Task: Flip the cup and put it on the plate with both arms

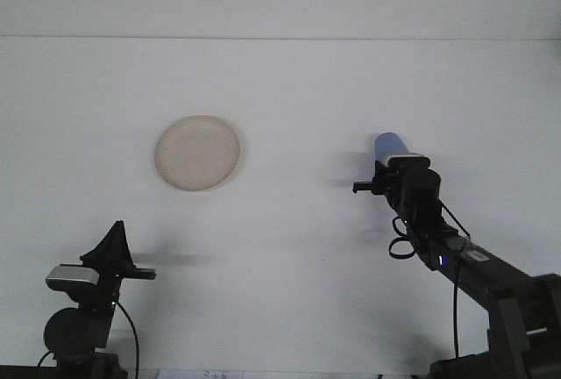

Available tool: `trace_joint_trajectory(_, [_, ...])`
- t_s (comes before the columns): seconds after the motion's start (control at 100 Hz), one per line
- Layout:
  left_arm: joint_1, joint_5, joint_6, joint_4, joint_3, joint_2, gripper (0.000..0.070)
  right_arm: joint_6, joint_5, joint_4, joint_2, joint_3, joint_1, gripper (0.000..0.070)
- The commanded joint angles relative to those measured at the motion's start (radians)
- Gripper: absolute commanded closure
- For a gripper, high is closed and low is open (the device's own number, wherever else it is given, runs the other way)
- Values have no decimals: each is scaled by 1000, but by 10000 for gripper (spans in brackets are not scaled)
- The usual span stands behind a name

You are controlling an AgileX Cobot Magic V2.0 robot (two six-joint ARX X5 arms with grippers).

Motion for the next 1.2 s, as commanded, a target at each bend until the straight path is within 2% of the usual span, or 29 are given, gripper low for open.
trace_joint_trajectory(0.0, [1,-1,-3,12,-19,-1,687,-24,-24,-61,-77,30,31,700])
trace_joint_trajectory(0.14, [1,-2,-3,12,-19,-1,687,-56,-77,-514,-238,180,110,700])
trace_joint_trajectory(0.22, [1,-1,-3,12,-19,-1,687,-110,-90,-822,-282,321,174,700])
trace_joint_trajectory(0.39, [1,-2,-3,12,-19,-1,687,-204,-89,-1332,-270,615,343,700])
trace_joint_trajectory(0.51, [1,-1,-3,12,-19,-1,687,-217,-62,-1540,-227,731,471,700])
trace_joint_trajectory(0.64, [1,-1,-3,12,-19,-1,687,-194,-6,-1646,-172,758,587,700])
trace_joint_trajectory(0.869, [1,-2,-3,12,-19,-1,687,-175,-8,-1711,-51,758,716,700])
trace_joint_trajectory(1.189, [1,-1,-3,12,-19,-1,687,-179,-19,-1772,125,758,798,700])
